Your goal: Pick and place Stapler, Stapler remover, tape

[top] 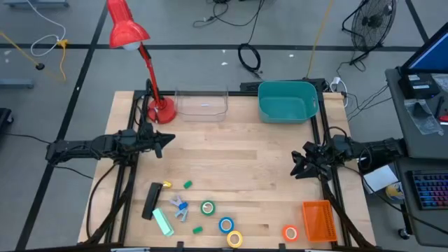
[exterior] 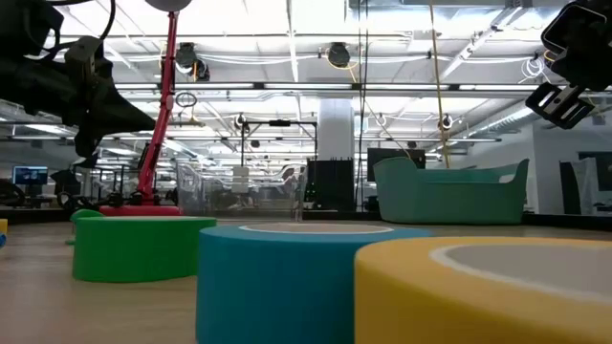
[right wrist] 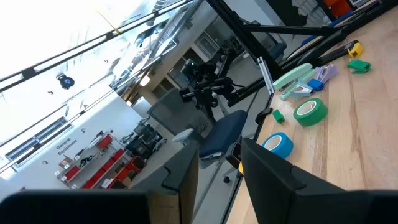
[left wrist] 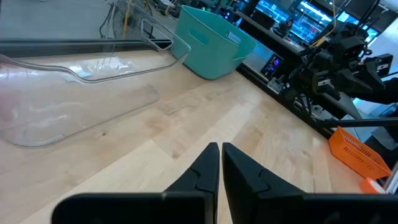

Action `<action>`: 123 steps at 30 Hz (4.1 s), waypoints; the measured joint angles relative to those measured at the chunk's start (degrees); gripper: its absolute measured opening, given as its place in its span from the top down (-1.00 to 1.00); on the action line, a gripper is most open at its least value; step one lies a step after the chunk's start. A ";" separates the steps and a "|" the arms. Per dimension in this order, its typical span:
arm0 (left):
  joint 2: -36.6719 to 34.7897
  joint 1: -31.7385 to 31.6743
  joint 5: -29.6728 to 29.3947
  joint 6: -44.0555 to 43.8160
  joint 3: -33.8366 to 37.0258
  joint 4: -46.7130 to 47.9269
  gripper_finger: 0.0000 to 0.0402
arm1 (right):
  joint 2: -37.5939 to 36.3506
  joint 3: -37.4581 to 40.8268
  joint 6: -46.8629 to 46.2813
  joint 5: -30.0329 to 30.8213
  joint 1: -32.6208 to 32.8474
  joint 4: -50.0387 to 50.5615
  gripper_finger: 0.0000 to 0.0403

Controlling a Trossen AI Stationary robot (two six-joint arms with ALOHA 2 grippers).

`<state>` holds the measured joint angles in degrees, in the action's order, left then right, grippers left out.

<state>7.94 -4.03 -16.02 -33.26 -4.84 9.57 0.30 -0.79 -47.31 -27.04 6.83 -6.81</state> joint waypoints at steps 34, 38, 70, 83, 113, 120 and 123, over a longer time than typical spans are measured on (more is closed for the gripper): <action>0.00 0.00 -0.01 0.00 0.00 0.01 0.89 | -0.02 0.00 0.00 0.01 0.01 0.00 0.43; -0.02 0.00 -0.01 0.00 0.00 0.01 0.89 | -0.01 0.02 0.00 -0.01 0.01 0.00 0.43; -0.01 0.00 0.00 -0.02 0.00 -0.01 0.89 | 0.00 0.02 -17.92 60.33 0.00 -13.11 0.43; -0.02 -0.02 -6.73 0.20 0.02 -5.40 0.89 | 0.00 0.02 -17.17 61.55 0.00 -13.11 0.43; 1.68 -3.76 14.65 -17.05 -7.11 -49.08 0.89 | 0.00 0.02 -14.02 68.30 0.00 -13.09 0.43; 10.57 -3.74 35.64 -14.03 -23.07 -15.48 0.89 | 0.00 0.02 -12.04 70.77 0.00 -13.07 0.43; 15.45 -3.71 42.10 -9.11 -30.40 3.89 0.89 | 0.00 0.02 -11.85 70.77 0.01 -13.05 0.43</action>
<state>23.39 -7.74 26.08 -42.36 -35.24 13.46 0.30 -0.78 -59.16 43.72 6.84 -19.86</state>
